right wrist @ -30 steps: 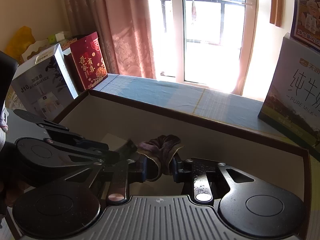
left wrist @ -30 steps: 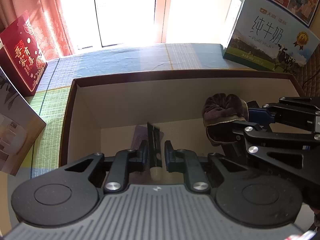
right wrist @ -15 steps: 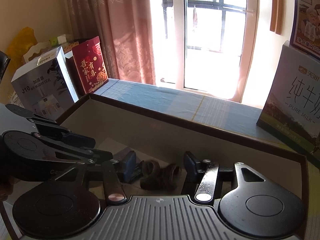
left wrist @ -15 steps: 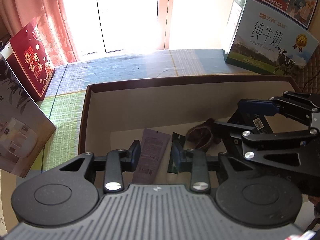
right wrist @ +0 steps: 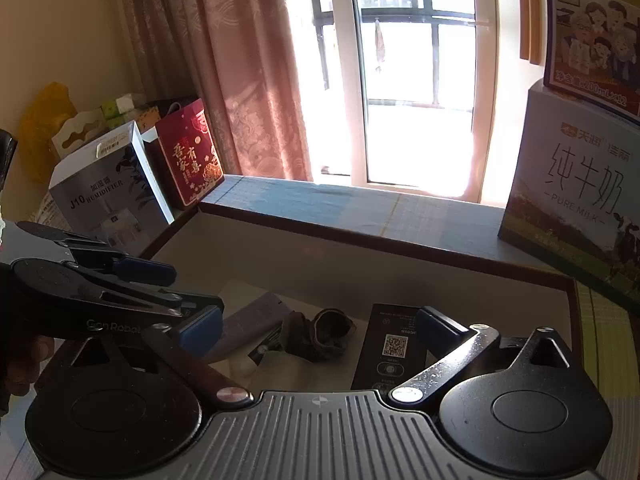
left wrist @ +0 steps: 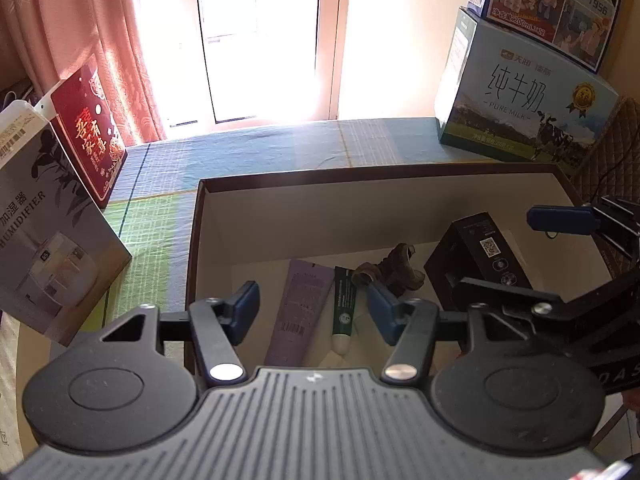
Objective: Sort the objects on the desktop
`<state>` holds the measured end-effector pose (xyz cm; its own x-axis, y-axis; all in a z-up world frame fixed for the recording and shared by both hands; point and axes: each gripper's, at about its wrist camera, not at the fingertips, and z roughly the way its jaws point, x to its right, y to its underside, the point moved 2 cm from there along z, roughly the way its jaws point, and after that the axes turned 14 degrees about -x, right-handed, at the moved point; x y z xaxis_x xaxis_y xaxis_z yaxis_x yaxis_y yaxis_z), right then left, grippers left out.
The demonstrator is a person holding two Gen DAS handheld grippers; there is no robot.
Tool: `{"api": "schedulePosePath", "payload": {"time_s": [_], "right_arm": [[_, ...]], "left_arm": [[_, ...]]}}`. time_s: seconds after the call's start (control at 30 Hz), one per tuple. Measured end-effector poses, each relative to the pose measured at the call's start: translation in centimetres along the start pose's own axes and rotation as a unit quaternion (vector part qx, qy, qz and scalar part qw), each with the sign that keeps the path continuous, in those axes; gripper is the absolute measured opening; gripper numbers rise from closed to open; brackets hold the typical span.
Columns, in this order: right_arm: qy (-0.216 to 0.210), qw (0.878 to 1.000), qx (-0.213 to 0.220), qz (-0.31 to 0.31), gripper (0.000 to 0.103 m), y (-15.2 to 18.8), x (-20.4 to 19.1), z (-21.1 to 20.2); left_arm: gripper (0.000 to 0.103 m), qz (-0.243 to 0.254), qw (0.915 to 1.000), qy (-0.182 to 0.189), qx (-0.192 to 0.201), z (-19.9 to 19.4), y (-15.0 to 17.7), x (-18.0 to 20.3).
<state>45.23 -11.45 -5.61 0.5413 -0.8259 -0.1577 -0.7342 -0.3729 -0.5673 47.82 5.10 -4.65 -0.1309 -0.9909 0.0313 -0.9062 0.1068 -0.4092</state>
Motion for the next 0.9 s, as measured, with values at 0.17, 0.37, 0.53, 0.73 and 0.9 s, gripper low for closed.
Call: {"api": "schedulePosePath", "payload": {"time_s": [0.17,0.37,0.53,0.73,0.9], "right_arm": [[0.009,1.0,0.0,0.025,0.101,1.1,0.1,-1.8],[-0.001,0.998,0.015,0.06,0.101,2.8,0.1,-4.7],[0.006,0.997,0.026,0.071,0.101,4.4,-0.4,-7.3],[0.006,0.996,0.036,0.083,0.101,6.7,-1.2,-10.0],[0.013,0.995,0.042,0.086,0.101,8.4,-1.7,-12.0]], "left_arm": [[0.074,-0.003,0.9998,-0.017,0.008,-1.5,1.0,0.2],[0.088,0.004,0.9991,-0.03,0.029,-4.2,2.7,1.1],[0.091,0.002,0.9988,-0.032,0.037,-6.2,4.3,1.8],[0.095,-0.001,0.9982,-0.037,0.047,-8.5,6.4,2.9],[0.097,-0.006,0.9976,-0.04,0.057,-10.2,7.9,3.6]]}}
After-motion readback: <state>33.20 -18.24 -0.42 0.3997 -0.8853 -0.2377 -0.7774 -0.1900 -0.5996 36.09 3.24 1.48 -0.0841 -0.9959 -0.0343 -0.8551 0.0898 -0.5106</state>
